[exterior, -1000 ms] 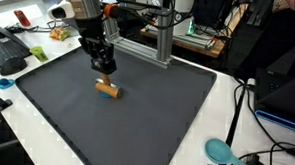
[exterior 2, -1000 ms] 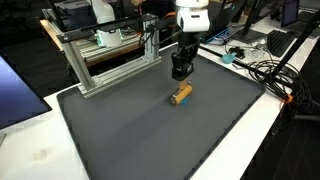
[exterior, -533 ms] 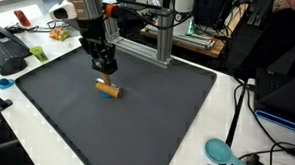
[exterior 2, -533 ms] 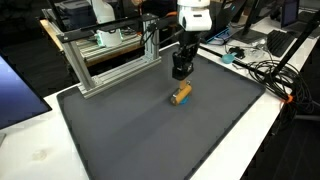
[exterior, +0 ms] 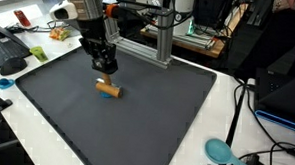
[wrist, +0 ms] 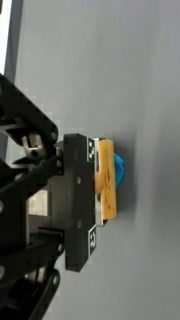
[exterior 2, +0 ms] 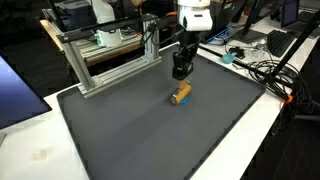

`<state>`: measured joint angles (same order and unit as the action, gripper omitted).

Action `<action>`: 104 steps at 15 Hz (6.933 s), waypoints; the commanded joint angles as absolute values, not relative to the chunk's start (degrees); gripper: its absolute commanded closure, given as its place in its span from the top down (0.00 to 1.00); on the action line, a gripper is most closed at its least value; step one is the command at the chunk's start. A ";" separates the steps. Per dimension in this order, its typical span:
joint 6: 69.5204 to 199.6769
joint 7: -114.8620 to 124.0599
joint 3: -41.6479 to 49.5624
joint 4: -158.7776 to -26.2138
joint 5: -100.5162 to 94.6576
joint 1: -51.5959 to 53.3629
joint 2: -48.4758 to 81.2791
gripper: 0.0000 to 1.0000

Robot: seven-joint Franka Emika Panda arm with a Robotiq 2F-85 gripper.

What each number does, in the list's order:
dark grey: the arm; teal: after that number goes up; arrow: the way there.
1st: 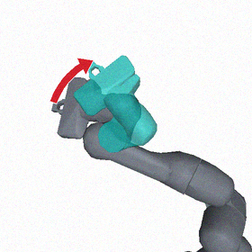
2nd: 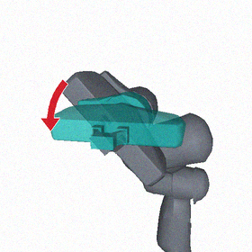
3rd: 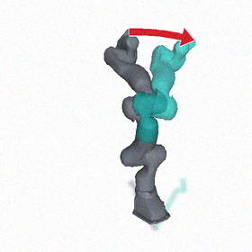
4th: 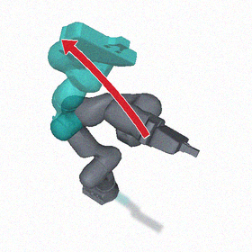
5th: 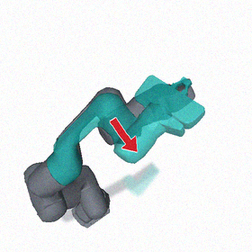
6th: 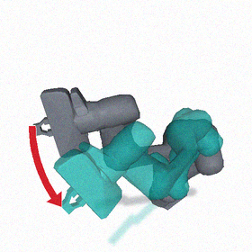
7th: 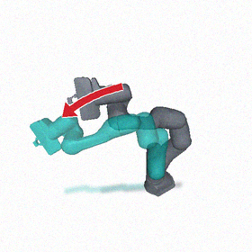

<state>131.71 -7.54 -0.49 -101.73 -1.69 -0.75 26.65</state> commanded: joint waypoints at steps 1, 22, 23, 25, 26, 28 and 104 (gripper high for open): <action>128.50 -7.20 -0.34 -104.75 -2.86 -0.36 29.00 0.22; 127.32 -7.91 -0.58 -105.17 -3.28 -0.49 28.33 0.22; 127.28 -8.10 -0.65 -105.22 -3.16 -0.57 28.27 0.22; 127.10 -8.34 -0.66 -105.25 -3.08 -0.70 28.14 0.22; 127.04 -8.44 -0.65 -105.27 -3.08 -0.74 28.09 0.22; 126.91 -8.61 -0.64 -105.31 -3.03 -0.84 28.00 0.22; 133.71 -6.20 -1.02 -96.43 -2.95 -0.59 32.63 0.22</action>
